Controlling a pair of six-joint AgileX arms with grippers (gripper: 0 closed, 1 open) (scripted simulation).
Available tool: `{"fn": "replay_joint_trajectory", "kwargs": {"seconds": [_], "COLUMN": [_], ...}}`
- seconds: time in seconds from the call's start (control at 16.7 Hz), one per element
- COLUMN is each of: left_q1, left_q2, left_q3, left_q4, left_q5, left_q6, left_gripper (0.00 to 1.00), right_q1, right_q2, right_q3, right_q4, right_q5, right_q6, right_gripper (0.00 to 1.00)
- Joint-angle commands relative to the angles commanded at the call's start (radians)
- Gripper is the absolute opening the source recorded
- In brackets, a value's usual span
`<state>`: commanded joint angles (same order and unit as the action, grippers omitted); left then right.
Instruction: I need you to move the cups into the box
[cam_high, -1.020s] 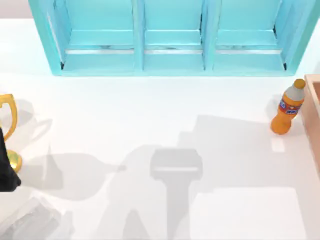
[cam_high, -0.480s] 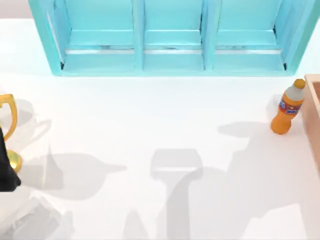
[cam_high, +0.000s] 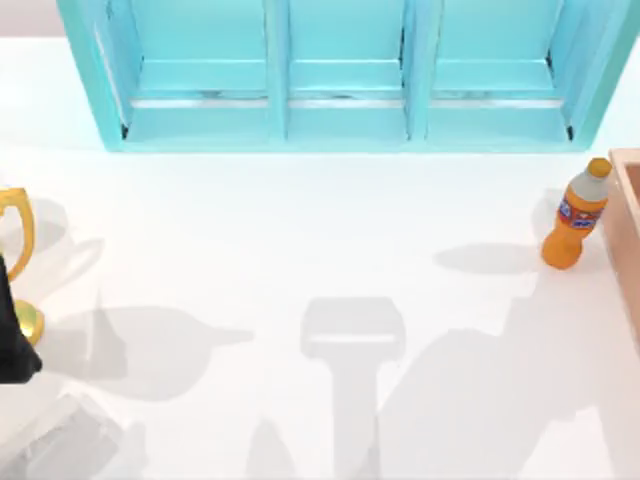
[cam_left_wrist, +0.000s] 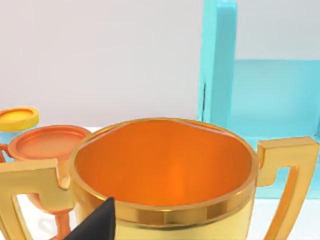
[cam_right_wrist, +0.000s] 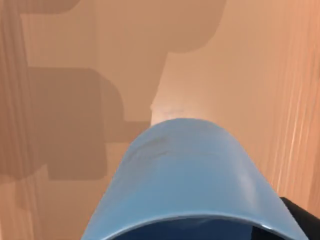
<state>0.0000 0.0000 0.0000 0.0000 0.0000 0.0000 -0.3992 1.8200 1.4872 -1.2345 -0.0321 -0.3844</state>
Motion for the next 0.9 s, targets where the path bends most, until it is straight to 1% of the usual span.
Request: {"fn": "replay_joint_trajectory", "kwargs": {"seconds": [0.18, 0.42, 0.9], "left_q1": [0.000, 0.000, 0.000], "left_q2": [0.000, 0.000, 0.000], "left_q3": [0.000, 0.000, 0.000], "left_q4": [0.000, 0.000, 0.000], "left_q5": [0.000, 0.000, 0.000], "left_q6": [0.000, 0.000, 0.000], "left_gripper": [1.00, 1.00, 1.00], "right_q1": [0.008, 0.009, 0.009], "right_q2": [0.001, 0.001, 0.001], "right_q3": [-0.072, -0.075, -0.075], "right_q4": [0.071, 0.074, 0.074], "right_q5": [0.001, 0.002, 0.002], "right_q6": [0.008, 0.008, 0.008], "right_gripper": [0.00, 0.00, 0.60]}}
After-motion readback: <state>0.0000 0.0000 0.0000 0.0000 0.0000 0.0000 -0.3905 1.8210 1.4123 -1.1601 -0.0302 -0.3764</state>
